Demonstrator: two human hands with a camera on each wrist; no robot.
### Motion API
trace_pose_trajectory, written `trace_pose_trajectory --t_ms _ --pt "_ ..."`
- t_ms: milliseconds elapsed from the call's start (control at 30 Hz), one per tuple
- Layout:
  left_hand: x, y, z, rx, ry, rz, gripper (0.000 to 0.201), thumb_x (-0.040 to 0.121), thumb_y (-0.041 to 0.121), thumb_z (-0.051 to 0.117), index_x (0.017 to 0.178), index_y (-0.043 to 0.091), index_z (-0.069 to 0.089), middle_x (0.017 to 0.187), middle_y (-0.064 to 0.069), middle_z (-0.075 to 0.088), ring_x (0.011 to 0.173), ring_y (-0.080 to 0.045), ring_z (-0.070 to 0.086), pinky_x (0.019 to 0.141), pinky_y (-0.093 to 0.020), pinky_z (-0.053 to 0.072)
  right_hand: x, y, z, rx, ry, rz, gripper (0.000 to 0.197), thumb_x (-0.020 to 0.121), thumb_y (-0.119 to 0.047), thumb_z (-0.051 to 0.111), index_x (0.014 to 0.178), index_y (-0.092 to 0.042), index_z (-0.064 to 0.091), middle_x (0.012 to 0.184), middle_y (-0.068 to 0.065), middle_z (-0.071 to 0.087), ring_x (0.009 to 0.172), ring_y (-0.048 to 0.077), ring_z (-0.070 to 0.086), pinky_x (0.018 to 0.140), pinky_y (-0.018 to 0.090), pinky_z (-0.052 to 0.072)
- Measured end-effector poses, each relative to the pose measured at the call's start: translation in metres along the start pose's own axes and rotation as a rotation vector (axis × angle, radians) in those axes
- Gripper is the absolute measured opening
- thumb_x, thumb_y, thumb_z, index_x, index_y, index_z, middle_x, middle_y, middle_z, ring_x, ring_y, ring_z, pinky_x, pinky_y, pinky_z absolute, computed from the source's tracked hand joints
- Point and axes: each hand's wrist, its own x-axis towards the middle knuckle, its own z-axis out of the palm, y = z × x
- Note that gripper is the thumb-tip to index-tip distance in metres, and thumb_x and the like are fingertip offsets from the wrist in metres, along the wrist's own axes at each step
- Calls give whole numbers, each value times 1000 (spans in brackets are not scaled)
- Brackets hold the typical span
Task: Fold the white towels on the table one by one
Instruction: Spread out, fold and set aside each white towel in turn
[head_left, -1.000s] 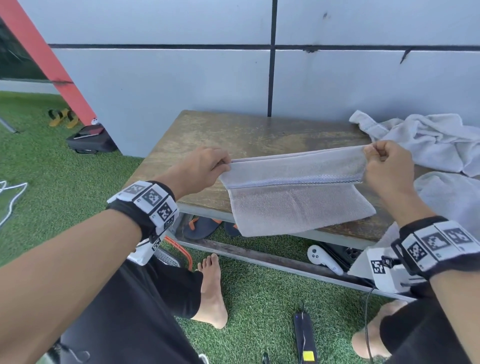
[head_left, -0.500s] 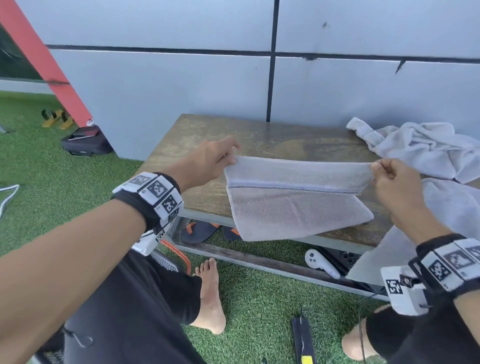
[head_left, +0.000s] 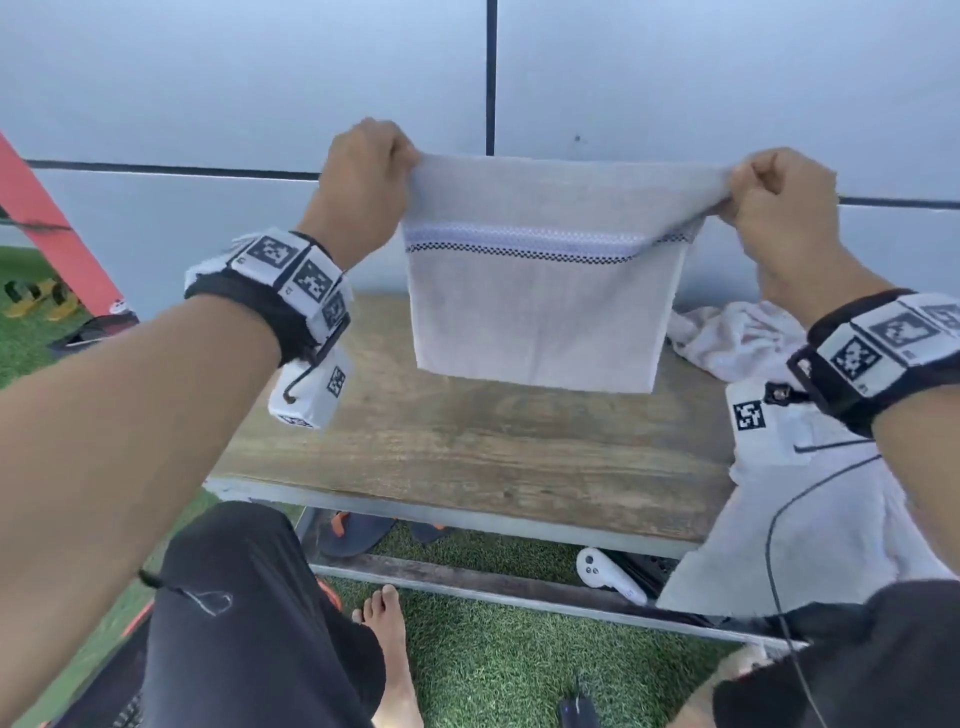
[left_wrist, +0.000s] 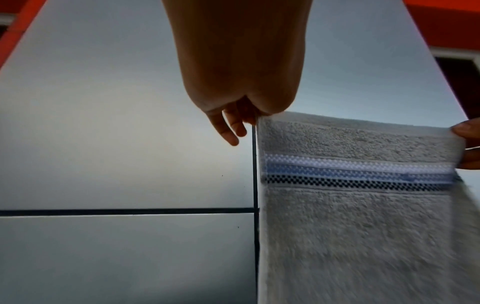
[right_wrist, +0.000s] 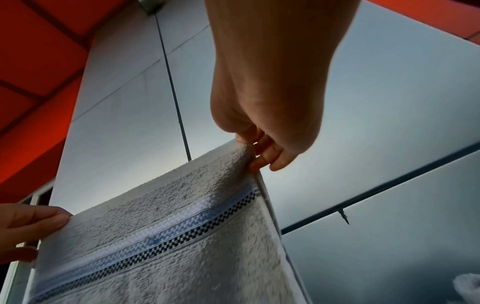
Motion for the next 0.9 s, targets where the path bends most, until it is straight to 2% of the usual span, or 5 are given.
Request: trace_pose_trajectory --t_ms 200,400,600,700,900 --pt "-36 -16 9 -81 -53 155 25 105 18 42 96 1 59 97 -8 57 87 -18 49 75 -22 33 -32 16 -21 -69 -74 -36 13 99 -23 55 88 -26 61 83 -9 63 82 11 63 86 28 54" --pt "-103 -48 42 90 -727 -45 32 107 21 40 80 10 53 72 1 53 72 -27 53 56 -16 34 -92 88 -39 -369 -645 236 22 103 -23 53 89 -11 65 85 9 59 88 21 52 80 36 35" --pt "-133 -59 52 -36 -1353 -224 26 104 30 48 93 18 68 93 -3 76 79 -10 74 78 -28 60 -118 109 -49 -425 -1078 409 21 102 -19 55 93 -3 65 85 -1 70 92 21 71 88 32 45" --pt "-129 -59 56 -2 -1352 -211 22 102 30 52 93 21 70 89 -5 77 80 -15 74 80 -27 59 -113 109 -46 -422 -1082 437 21 103 -18 54 89 -4 62 76 -7 69 79 8 70 79 23 45" --pt "-109 -61 68 31 -1177 -157 20 101 29 55 96 18 71 89 -3 75 80 -16 71 75 -24 55 -93 119 -25 -482 -829 349 21 102 -20 54 87 -10 64 82 -2 71 82 19 67 75 30 45"
